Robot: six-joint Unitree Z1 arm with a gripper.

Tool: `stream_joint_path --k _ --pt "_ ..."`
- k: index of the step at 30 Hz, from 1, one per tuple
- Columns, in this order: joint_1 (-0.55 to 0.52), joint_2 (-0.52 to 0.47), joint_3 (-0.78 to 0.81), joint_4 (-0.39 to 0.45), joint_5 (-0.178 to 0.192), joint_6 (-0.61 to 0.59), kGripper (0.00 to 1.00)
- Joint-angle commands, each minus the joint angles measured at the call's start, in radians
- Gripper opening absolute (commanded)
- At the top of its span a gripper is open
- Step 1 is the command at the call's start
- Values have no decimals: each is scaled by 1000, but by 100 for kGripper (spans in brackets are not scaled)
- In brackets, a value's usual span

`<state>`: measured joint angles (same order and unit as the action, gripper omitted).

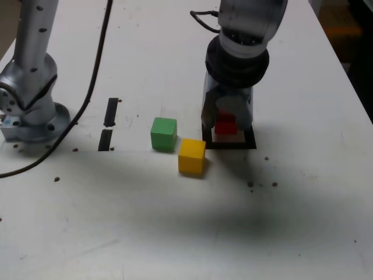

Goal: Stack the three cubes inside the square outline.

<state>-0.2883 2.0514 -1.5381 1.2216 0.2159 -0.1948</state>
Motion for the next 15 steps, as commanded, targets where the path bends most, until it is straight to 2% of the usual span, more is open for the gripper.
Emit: stream_joint_path --k 1,5,7,8,10,12,15 --pt "6 1 6 -2 -3 3 15" --pt "10 1 11 -5 -9 7 19" --pt "13 1 11 -7 -14 12 27" --pt "16 2 11 -7 -19 17 35" --pt "24 5 12 -7 -34 34 58" --pt "29 10 11 -7 -44 47 75" --pt "31 14 7 -5 -47 53 84"
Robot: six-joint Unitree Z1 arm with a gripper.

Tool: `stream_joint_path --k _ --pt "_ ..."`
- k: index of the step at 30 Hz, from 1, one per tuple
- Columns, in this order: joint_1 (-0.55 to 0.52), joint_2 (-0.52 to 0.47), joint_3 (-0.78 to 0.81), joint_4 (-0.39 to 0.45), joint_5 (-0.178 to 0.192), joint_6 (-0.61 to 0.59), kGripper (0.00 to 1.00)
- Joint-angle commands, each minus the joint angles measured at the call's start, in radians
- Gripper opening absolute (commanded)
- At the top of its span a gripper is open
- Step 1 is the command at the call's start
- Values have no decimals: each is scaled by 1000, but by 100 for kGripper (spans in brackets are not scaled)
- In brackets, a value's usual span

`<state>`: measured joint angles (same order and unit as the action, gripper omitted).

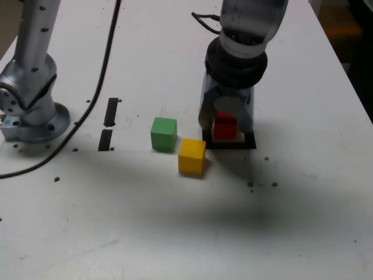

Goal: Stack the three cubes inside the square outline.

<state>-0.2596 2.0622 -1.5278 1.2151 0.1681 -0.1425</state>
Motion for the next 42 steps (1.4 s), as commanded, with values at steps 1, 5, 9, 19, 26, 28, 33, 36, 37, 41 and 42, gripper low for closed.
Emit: stream_joint_path --k 1,5,9,19,26,28,33,36,37,41,42 --pt "2 2 -6 4 1 1 85" --pt "1 -32 -22 37 13 0 90" --pt "-24 -161 -18 98 19 -1 97" --pt "-191 -271 62 120 -114 -5 99" --pt "-205 -249 201 2 -226 -82 96" --pt "-205 -235 218 -38 -235 -91 96" --pt "-204 -203 221 -82 -232 -96 95" --pt "-201 -183 235 -105 -233 -96 95" --pt "-199 -177 241 -115 -233 -95 95" --pt "-190 -169 276 -153 -231 -92 95" --pt "-187 -169 284 -159 -229 -92 94"
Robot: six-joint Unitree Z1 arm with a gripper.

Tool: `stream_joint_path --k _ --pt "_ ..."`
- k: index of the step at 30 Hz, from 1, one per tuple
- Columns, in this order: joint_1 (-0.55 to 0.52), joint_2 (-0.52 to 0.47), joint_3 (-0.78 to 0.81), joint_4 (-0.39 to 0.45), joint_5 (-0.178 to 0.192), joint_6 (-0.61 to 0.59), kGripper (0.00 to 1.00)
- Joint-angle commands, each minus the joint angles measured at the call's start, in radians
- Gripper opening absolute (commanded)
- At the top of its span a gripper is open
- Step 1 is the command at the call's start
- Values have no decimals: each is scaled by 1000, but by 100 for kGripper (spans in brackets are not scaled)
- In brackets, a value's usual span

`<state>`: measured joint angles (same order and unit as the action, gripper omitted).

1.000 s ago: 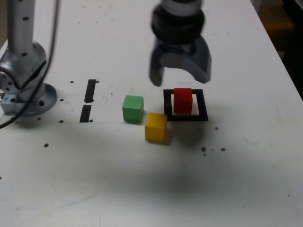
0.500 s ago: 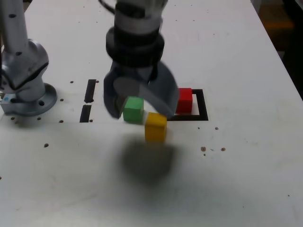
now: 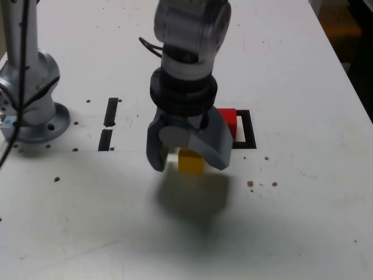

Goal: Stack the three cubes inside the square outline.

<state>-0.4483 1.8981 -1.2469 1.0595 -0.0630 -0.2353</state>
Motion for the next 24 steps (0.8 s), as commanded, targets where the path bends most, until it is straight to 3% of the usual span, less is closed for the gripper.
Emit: stream_joint_path --k 1,7,13,20,24 --pt "4 -5 12 -9 5 1 94" --pt "24 -3 65 -44 53 0 87" --pt "28 8 52 -52 62 -3 79" --pt "28 15 13 -46 56 -5 53" --pt "28 17 11 -45 54 -7 44"
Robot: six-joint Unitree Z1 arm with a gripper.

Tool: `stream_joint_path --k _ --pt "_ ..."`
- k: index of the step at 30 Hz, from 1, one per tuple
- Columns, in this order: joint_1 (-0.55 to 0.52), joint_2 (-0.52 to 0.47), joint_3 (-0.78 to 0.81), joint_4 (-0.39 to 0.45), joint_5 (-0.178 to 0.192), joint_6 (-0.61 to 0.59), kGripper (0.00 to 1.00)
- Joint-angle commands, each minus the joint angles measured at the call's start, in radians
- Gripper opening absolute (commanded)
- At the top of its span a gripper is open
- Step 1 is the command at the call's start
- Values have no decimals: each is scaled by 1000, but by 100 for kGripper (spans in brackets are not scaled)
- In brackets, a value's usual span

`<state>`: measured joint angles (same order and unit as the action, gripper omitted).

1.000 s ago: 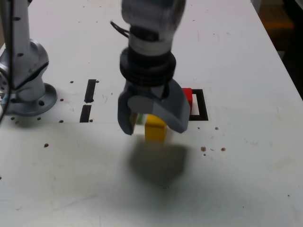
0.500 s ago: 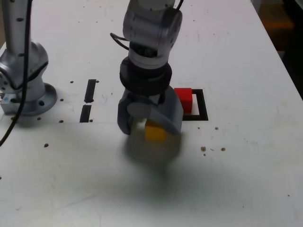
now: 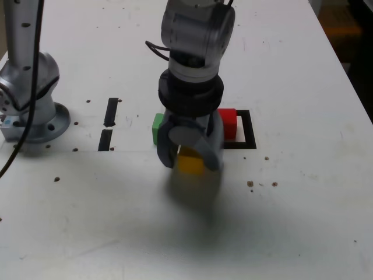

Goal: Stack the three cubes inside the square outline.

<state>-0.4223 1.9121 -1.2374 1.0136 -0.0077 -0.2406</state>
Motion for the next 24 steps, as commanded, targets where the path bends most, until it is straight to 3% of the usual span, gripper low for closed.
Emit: stream_joint_path --k 1,6,14,19,24 --pt "2 4 4 1 -2 -2 42" --pt "2 5 10 2 -1 -7 28" --pt "2 -27 -2 45 20 -24 19" --pt "2 -114 -87 202 57 -57 19" --pt "10 -133 -308 424 122 -66 19"
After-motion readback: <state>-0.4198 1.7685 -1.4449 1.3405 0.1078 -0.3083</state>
